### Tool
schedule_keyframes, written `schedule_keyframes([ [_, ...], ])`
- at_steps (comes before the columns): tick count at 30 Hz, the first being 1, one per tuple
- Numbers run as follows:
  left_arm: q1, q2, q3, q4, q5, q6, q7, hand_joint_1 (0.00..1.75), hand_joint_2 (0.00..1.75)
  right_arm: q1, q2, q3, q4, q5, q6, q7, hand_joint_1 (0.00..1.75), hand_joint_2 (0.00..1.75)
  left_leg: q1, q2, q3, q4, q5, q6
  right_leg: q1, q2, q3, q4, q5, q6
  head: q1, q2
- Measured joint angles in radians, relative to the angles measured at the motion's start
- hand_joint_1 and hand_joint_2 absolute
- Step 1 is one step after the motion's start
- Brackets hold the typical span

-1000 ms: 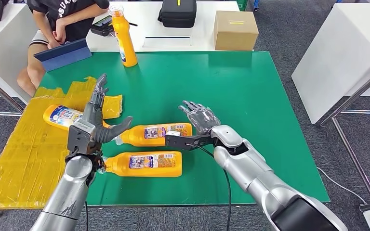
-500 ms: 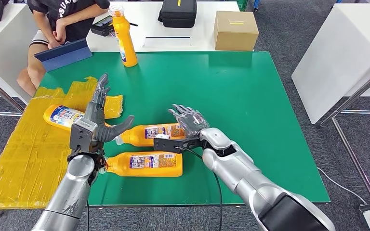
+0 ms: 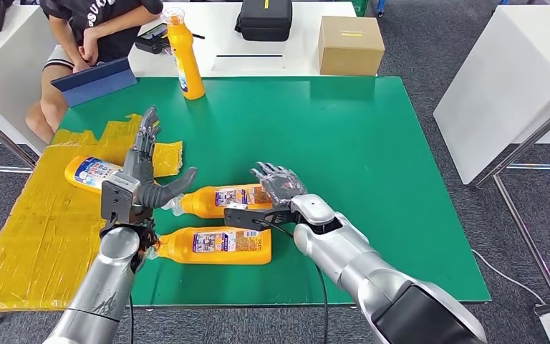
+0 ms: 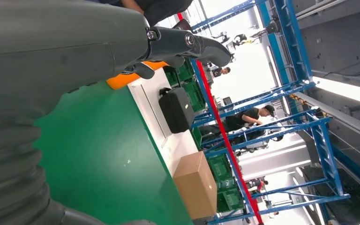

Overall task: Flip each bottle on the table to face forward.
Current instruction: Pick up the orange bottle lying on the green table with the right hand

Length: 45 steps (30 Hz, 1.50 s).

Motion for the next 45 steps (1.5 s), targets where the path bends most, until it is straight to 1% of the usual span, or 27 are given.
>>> schedule_keyframes([
  [5,0.003,0.000,-0.001,-0.017,0.014,-0.012,0.000,0.00,1.75,-0.002,0.001,0.000,0.046,-0.005,0.001,0.017,0.00,1.75,0.000,0.000,0.000,0.000,0.000,0.000,0.000,0.000,0.000,0.000,0.000,0.000,0.000,0.000],
  [16,0.043,0.000,-0.021,-0.095,0.026,-0.014,0.003,0.00,1.75,0.003,0.001,-0.004,0.086,-0.020,0.005,0.014,0.00,1.75,0.000,0.000,0.000,0.000,0.000,0.000,0.000,0.000,0.000,0.000,0.000,0.000,0.000,0.000],
  [24,0.056,0.000,-0.025,-0.110,0.043,-0.013,0.006,0.00,1.75,0.016,0.004,-0.003,0.091,0.027,-0.030,0.022,0.03,1.75,0.000,0.000,0.000,0.000,0.000,0.000,0.000,0.000,0.000,0.000,0.000,0.000,0.000,0.000],
  [25,0.056,0.000,-0.027,-0.111,0.045,-0.013,0.006,0.00,1.75,0.018,0.004,-0.003,0.091,0.037,-0.034,0.025,0.18,1.75,0.000,0.000,0.000,0.000,0.000,0.000,0.000,0.000,0.000,0.000,0.000,0.000,0.000,0.000],
  [27,0.058,0.000,-0.029,-0.112,0.048,-0.012,0.006,0.00,1.75,0.022,0.005,-0.003,0.091,0.053,-0.043,0.031,0.75,1.75,0.000,0.000,0.000,0.000,0.000,0.000,0.000,0.000,0.000,0.000,0.000,0.000,0.000,0.000],
  [28,0.059,0.000,-0.030,-0.112,0.050,-0.011,0.006,0.00,1.75,0.024,0.006,-0.003,0.091,0.058,-0.047,0.033,1.10,1.75,0.000,0.000,0.000,0.000,0.000,0.000,0.000,0.000,0.000,0.000,0.000,0.000,0.000,0.000],
  [29,0.060,0.000,-0.031,-0.113,0.052,-0.010,0.006,0.00,1.75,0.026,0.006,-0.002,0.091,0.063,-0.049,0.035,1.30,1.75,0.000,0.000,0.000,0.000,0.000,0.000,0.000,0.000,0.000,0.000,0.000,0.000,0.000,0.000],
  [31,0.061,0.000,-0.034,-0.114,0.055,-0.009,0.008,0.00,1.75,0.028,0.006,-0.002,0.091,0.071,-0.054,0.037,1.45,1.75,0.000,0.000,0.000,0.000,0.000,0.000,0.000,0.000,0.000,0.000,0.000,0.000,0.000,0.000],
  [36,0.066,0.000,-0.035,-0.114,0.058,-0.008,0.010,0.00,1.75,0.031,0.006,-0.002,0.091,0.086,-0.070,0.042,1.59,1.75,0.000,0.000,0.000,0.000,0.000,0.000,0.000,0.000,0.000,0.000,0.000,0.000,0.000,0.000],
  [40,0.077,0.000,-0.036,-0.120,0.059,-0.008,0.011,0.00,1.75,0.037,0.006,-0.002,0.091,0.097,-0.080,0.047,1.62,1.75,0.000,0.000,0.000,0.000,0.000,0.000,0.000,0.000,0.000,0.000,0.000,0.000,0.000,0.000],
  [44,0.084,0.000,-0.036,-0.124,0.059,-0.008,0.011,0.00,1.75,0.041,0.006,-0.002,0.091,0.106,-0.086,0.050,1.70,1.75,0.000,0.000,0.001,0.000,0.000,0.000,0.000,0.000,0.000,0.000,0.000,0.000,0.000,0.000],
  [45,0.084,0.000,-0.036,-0.125,0.059,-0.007,0.011,0.00,1.75,0.041,0.006,-0.002,0.091,0.109,-0.086,0.051,1.69,1.75,0.000,0.000,0.001,0.000,0.000,0.000,0.000,0.000,0.000,0.000,0.000,0.000,0.000,0.000],
])
